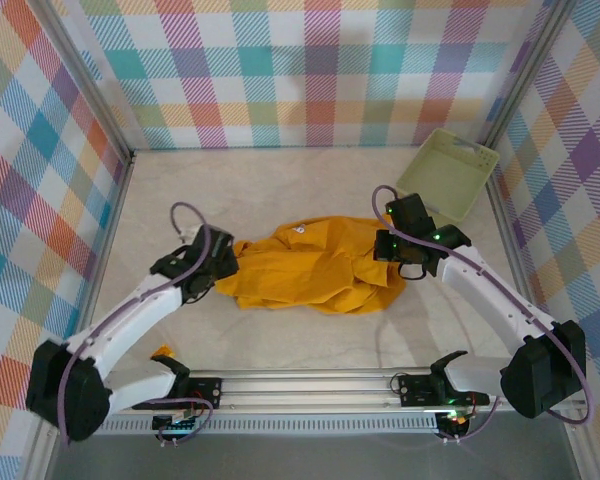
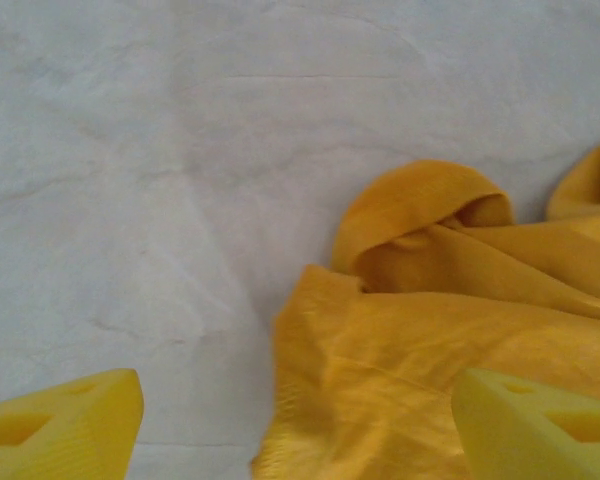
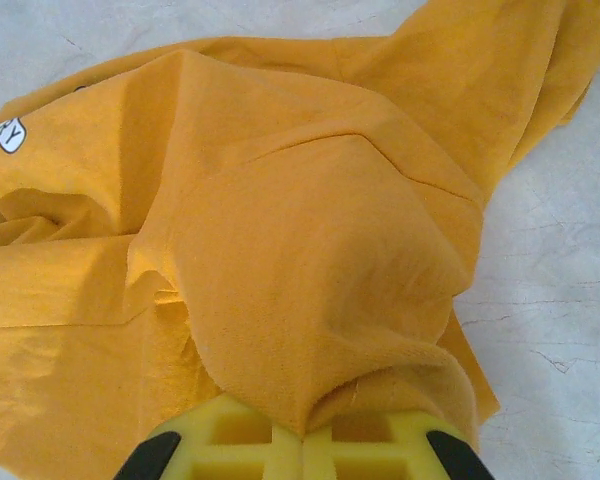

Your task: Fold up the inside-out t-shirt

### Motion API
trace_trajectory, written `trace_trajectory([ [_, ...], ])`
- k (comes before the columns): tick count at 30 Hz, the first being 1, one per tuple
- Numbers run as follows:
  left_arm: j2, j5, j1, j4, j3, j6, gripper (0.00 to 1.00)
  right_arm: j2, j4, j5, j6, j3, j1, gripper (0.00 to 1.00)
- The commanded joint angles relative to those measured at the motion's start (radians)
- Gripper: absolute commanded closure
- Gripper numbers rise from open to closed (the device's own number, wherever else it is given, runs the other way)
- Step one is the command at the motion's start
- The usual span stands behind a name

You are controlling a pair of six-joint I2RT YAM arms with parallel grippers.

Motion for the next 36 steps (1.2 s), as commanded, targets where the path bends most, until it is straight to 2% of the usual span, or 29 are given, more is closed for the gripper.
trace_trajectory([
  [1, 0.145, -0.109, -0.021, -0.117, 0.070, 0.018, 0.19, -0.025, 0.023, 0.003, -0.003, 0.010, -0.002, 1.00],
  [6, 0.309, -0.109, -0.024, -0.157, 0.120, 0.013, 0.18, -0.032, 0.016, 0.026, -0.007, 0.014, -0.002, 1.00],
  [11, 0.333, -0.108, 0.012, -0.146, 0.099, -0.010, 0.32, -0.033, 0.012, 0.046, -0.007, 0.013, -0.004, 1.00],
  [18, 0.310, -0.065, 0.089, -0.102, 0.065, 0.000, 0.57, -0.033, 0.014, 0.050, -0.009, 0.011, -0.005, 1.00],
  [25, 0.327, 0.025, 0.098, -0.039, 0.051, 0.024, 0.67, -0.037, 0.013, 0.048, -0.012, 0.014, -0.007, 1.00],
  [28, 0.320, 0.064, 0.107, -0.012, 0.041, 0.027, 0.76, -0.037, 0.012, 0.049, -0.013, 0.014, -0.007, 1.00],
  [32, 0.250, 0.170, 0.145, 0.062, 0.002, 0.040, 0.92, -0.038, 0.001, 0.070, -0.024, 0.025, -0.007, 1.00],
  [34, 0.162, 0.302, 0.195, 0.138, -0.039, 0.051, 1.00, -0.043, -0.027, 0.093, -0.035, 0.051, -0.017, 1.00],
  [36, 0.030, 0.442, 0.264, 0.230, -0.080, 0.053, 1.00, -0.062, -0.055, 0.101, -0.047, 0.091, -0.053, 1.00],
])
